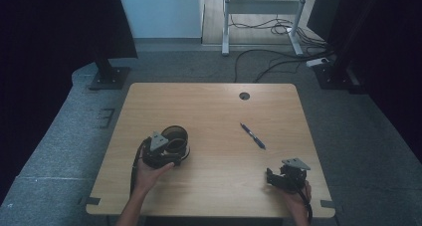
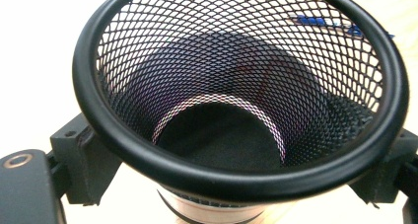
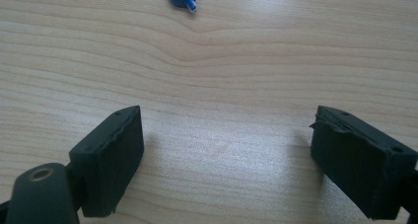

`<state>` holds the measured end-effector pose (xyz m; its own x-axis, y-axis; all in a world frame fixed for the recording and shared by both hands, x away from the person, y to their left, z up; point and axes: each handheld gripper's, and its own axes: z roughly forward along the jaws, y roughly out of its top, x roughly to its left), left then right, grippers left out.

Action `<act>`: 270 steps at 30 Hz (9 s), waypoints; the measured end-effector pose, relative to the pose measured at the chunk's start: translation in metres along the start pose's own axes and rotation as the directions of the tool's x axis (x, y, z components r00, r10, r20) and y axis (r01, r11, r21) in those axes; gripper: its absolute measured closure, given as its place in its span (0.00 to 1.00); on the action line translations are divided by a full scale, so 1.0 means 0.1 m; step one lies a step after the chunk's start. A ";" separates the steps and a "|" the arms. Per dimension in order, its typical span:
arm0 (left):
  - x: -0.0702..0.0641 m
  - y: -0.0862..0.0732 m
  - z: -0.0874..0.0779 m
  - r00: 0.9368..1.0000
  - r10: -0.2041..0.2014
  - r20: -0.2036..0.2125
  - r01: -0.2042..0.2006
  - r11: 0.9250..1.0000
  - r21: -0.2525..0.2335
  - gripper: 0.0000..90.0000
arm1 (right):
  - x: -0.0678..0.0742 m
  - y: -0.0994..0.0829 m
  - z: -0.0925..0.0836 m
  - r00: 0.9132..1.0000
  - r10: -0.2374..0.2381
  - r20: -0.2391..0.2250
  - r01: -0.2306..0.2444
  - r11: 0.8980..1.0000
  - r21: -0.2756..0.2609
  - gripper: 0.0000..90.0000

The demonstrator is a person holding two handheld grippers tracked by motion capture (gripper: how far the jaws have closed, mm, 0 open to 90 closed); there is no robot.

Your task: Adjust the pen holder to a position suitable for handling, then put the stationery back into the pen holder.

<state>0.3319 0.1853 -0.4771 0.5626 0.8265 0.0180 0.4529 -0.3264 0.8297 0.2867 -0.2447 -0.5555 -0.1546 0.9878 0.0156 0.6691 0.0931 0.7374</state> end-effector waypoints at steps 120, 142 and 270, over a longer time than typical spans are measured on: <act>-0.60 -0.10 0.43 0.991 0.035 0.132 -0.040 0.999 0.033 0.08 | 0.00 0.00 0.00 1.000 0.001 0.000 -0.001 1.000 0.000 0.14; -0.21 -0.53 0.05 0.997 -0.042 0.071 0.038 0.998 0.059 0.16 | 0.00 0.00 0.00 1.000 0.001 0.001 -0.001 1.000 0.000 0.14; -0.20 -0.63 -0.02 0.986 -0.060 0.155 0.049 0.996 0.077 0.19 | 0.31 1.35 0.92 0.981 -0.072 -0.180 0.062 0.996 -0.061 0.88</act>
<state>0.2908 0.1904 -0.5284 0.6349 0.7634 -0.1188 0.5317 -0.3202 0.7840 0.4394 -0.1895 -0.5173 -0.3305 0.9401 0.0840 0.6130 0.1462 0.7764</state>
